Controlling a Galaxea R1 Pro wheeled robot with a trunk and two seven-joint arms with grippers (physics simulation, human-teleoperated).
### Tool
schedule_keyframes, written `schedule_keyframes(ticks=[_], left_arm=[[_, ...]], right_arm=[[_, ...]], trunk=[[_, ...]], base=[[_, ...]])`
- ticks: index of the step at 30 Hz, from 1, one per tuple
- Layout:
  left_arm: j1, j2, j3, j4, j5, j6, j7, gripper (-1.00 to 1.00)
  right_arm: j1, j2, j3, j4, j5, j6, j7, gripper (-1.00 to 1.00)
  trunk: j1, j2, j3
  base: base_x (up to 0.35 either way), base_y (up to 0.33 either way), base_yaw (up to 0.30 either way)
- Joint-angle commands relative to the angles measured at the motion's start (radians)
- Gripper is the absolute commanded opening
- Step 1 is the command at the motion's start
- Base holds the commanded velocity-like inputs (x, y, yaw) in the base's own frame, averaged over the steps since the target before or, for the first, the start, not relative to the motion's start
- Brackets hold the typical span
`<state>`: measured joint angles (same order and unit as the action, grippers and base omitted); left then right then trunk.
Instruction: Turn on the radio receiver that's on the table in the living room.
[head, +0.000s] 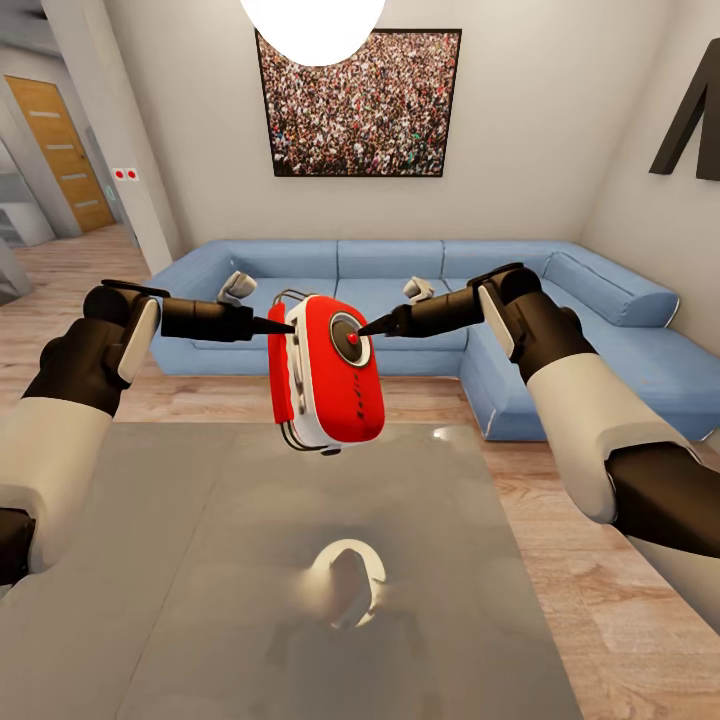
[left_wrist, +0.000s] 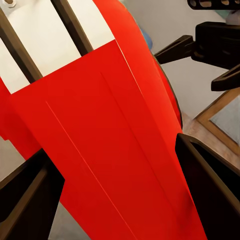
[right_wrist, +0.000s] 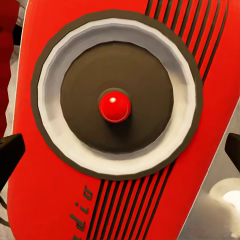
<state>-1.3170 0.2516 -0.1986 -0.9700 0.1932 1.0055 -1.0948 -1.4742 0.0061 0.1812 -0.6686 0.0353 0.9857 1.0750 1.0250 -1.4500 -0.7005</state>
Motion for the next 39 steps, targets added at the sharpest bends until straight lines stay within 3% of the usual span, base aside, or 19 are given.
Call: schedule_keyframes(ticks=[1, 2, 34, 39], left_arm=[[0.0, 0.0, 0.001, -0.001, 0.009, 0.004, 0.0, -1.0], [0.0, 0.0, 0.001, 0.0, 0.009, 0.004, 0.0, -1.0], [0.009, 0.0, 0.0, -0.001, 0.009, 0.004, 0.0, -1.0], [0.01, -0.001, -0.017, -0.005, 0.009, 0.004, 0.0, -1.0]], right_arm=[[0.0, 0.0, 0.0, 0.0, 0.0, 0.0, 0.0, 1.0], [0.0, 0.0, 0.0, -0.001, 0.0, 0.0, 0.0, -1.0], [0.0, 0.0, 0.0, -0.014, 0.002, -0.001, 0.0, -1.0], [0.0, 0.004, 0.0, -0.014, 0.002, -0.001, 0.0, -1.0]], trunk=[[0.0, 0.0, 0.0], [0.0, 0.0, 0.0], [0.0, 0.0, 0.0], [0.0, 0.0, 0.0]], base=[[0.0, 0.0, 0.0], [0.0, 0.0, 0.0], [0.0, 0.0, 0.0], [0.0, 0.0, 0.0]])
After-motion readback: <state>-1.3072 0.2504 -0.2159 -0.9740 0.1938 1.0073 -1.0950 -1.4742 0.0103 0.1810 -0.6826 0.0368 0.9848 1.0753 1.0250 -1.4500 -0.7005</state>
